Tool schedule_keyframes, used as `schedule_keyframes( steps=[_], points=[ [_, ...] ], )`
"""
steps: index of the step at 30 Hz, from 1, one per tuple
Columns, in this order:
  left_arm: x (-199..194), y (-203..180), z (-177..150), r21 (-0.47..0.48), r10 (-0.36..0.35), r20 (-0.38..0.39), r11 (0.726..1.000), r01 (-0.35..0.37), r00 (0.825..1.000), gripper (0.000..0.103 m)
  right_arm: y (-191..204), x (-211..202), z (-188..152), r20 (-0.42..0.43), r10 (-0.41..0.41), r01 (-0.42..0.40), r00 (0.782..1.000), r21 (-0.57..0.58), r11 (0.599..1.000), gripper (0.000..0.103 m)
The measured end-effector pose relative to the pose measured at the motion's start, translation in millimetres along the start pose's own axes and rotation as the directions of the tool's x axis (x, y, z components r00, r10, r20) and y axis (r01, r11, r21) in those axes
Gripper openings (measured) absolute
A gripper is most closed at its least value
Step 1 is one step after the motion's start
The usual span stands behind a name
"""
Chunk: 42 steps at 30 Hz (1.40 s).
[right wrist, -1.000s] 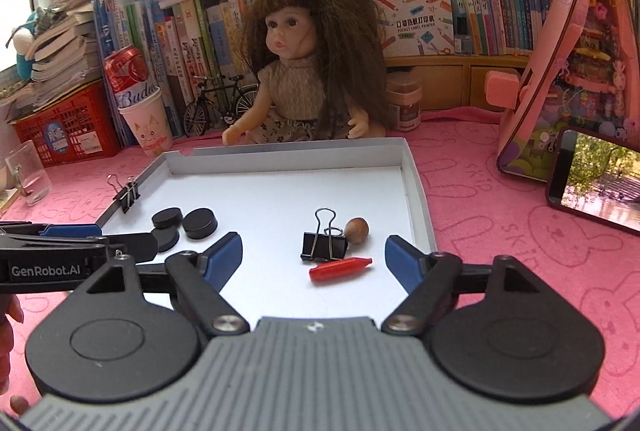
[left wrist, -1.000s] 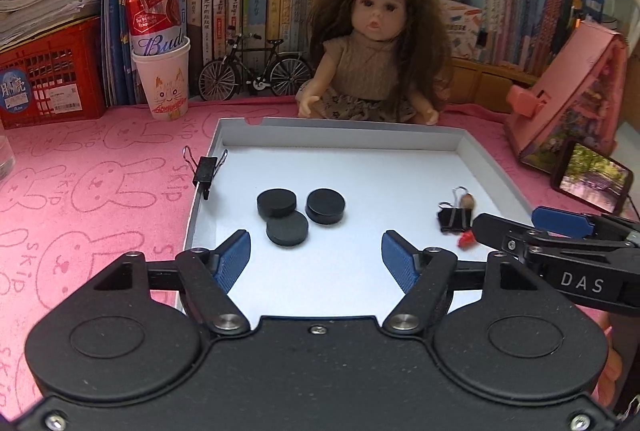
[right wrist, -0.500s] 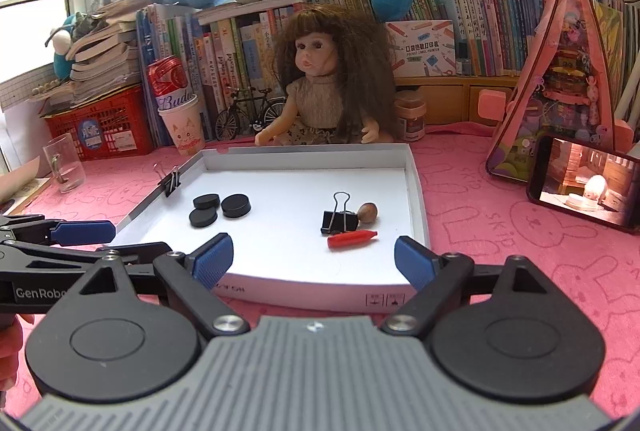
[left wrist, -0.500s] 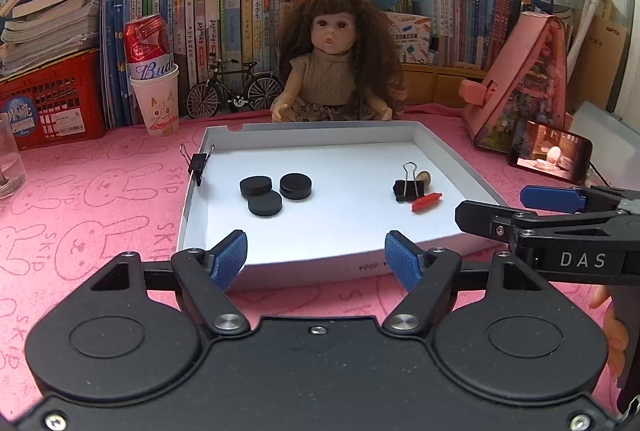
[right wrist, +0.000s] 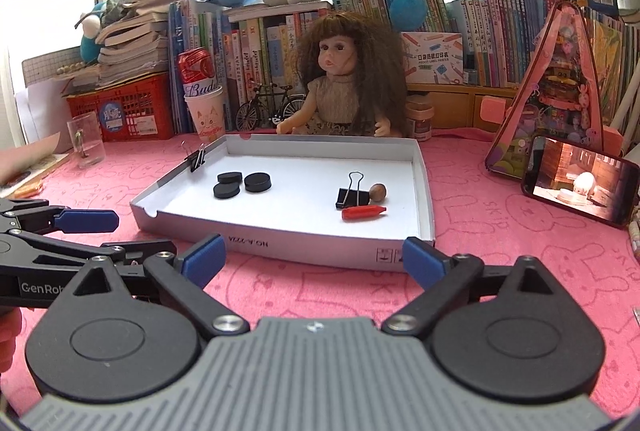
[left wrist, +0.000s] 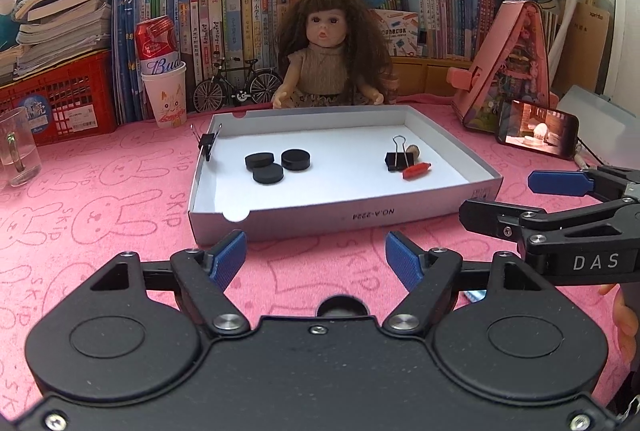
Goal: Organize rigid objects
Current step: 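Withdraw both tools from the tray toward the black jar cap and blue hair clips, then grasp the black jar cap with the left tool while the right tool grasps a blue hair clip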
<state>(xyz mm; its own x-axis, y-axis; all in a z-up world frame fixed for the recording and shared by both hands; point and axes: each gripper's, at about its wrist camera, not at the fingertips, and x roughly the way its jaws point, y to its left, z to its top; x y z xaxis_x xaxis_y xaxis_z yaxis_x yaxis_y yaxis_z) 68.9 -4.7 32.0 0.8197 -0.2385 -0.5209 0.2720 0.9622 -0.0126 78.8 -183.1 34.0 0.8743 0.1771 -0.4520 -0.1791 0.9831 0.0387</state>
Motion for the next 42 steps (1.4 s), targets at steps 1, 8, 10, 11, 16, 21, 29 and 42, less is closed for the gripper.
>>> schedule_keyframes(
  steps=[1, 8, 10, 11, 16, 21, 29, 42],
  points=[
    [-1.4, -0.1, -3.0, 0.001, 0.003, 0.000, 1.000, -0.003, 1.000, 0.075, 1.7, -1.5, -2.2, 0.001, 0.004, -0.004, 1.000, -0.008, 1.000, 0.100],
    [-10.9, -0.9, -20.6, 0.010, 0.021, 0.012, 1.000, -0.021, 1.000, 0.075, 10.3, -9.0, -17.0, -0.007, 0.017, -0.017, 1.000, -0.028, 0.999, 0.102],
    [-13.7, -1.1, -25.2, 0.015, 0.023, 0.017, 1.000, -0.024, 1.000, 0.075, 11.1, -10.8, -21.2, -0.013, 0.017, -0.017, 1.000, -0.025, 1.000, 0.102],
    [-15.4, -0.8, -27.7, 0.016, 0.025, 0.019, 1.000, -0.025, 1.000, 0.075, 11.7, -12.6, -24.1, -0.015, 0.017, -0.017, 1.000, -0.027, 0.999, 0.102],
    [-21.5, 0.0, -39.8, 0.020, 0.015, 0.022, 1.000, -0.016, 1.000, 0.071, 14.1, -20.2, -37.9, -0.026, 0.019, -0.020, 0.999, -0.040, 0.999, 0.102],
    [-24.1, -1.0, -47.1, 0.030, -0.001, 0.020, 1.000, 0.000, 1.000, 0.058, 17.8, -25.0, -48.3, -0.035, 0.011, -0.014, 0.999, -0.068, 0.998, 0.102],
    [-14.2, -6.3, -45.0, 0.035, -0.001, 0.005, 0.999, 0.001, 1.000, 0.049, 17.7, -23.3, -46.3, -0.032, -0.013, 0.012, 0.999, -0.052, 0.999, 0.099],
    [2.8, -14.1, -45.2, 0.016, 0.008, -0.028, 1.000, -0.008, 1.000, 0.042, 23.1, -6.1, -44.2, -0.119, 0.000, -0.004, 0.993, -0.029, 1.000, 0.056]
  ],
)
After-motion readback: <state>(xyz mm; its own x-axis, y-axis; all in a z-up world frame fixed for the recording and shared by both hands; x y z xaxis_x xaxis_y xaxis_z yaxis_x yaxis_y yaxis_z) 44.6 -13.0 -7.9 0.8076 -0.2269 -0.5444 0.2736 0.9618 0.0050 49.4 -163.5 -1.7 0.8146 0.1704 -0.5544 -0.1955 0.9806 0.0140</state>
